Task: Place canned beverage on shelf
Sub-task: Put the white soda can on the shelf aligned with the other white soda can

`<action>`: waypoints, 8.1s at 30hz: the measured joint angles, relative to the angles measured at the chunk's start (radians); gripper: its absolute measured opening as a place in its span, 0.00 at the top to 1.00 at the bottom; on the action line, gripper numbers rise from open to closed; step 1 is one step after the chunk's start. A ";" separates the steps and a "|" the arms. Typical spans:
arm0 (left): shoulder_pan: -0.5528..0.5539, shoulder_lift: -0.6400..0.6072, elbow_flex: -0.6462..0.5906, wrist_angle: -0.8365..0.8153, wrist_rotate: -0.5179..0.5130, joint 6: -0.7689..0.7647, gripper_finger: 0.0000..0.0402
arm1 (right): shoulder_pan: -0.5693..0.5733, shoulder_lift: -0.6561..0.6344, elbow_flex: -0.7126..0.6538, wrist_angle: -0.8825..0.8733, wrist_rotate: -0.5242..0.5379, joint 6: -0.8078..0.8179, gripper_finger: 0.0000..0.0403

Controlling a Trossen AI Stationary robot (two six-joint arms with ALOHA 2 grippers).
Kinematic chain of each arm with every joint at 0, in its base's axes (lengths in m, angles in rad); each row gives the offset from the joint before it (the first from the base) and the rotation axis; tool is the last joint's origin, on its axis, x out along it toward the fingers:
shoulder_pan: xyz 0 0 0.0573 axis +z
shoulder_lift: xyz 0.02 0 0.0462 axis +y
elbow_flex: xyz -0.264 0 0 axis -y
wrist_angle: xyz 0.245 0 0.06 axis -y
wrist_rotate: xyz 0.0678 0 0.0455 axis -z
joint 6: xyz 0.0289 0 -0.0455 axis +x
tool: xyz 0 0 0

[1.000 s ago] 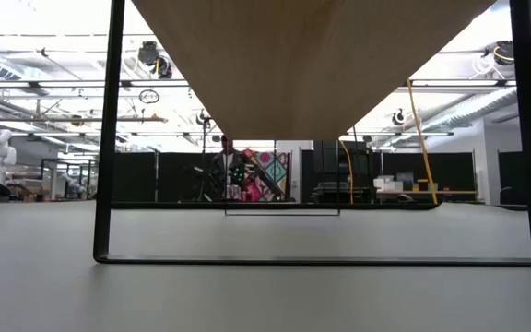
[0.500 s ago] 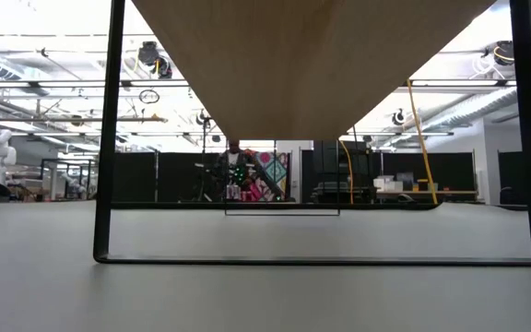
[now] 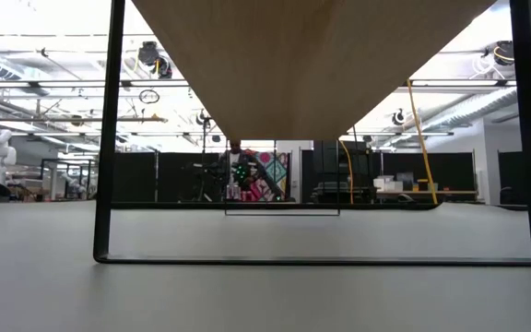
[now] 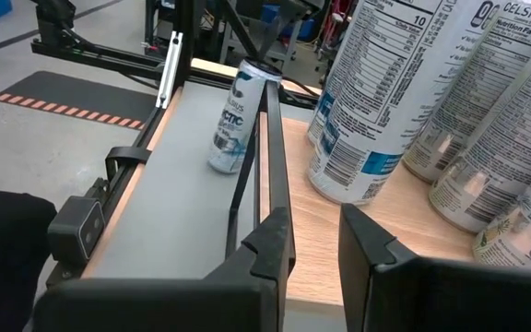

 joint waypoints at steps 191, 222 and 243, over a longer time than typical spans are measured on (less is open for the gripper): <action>0.312 0.221 0.661 0.363 0.110 2.041 0.19 | -0.232 0.002 0.278 0.257 -0.623 -0.271 0.50; 0.237 0.224 0.659 0.591 -0.262 1.421 0.00 | -0.195 -0.067 0.226 0.342 -0.594 -0.528 0.52; 0.185 0.228 0.661 0.582 -0.429 1.050 0.00 | -0.200 -0.042 0.050 0.840 -0.625 -0.888 0.53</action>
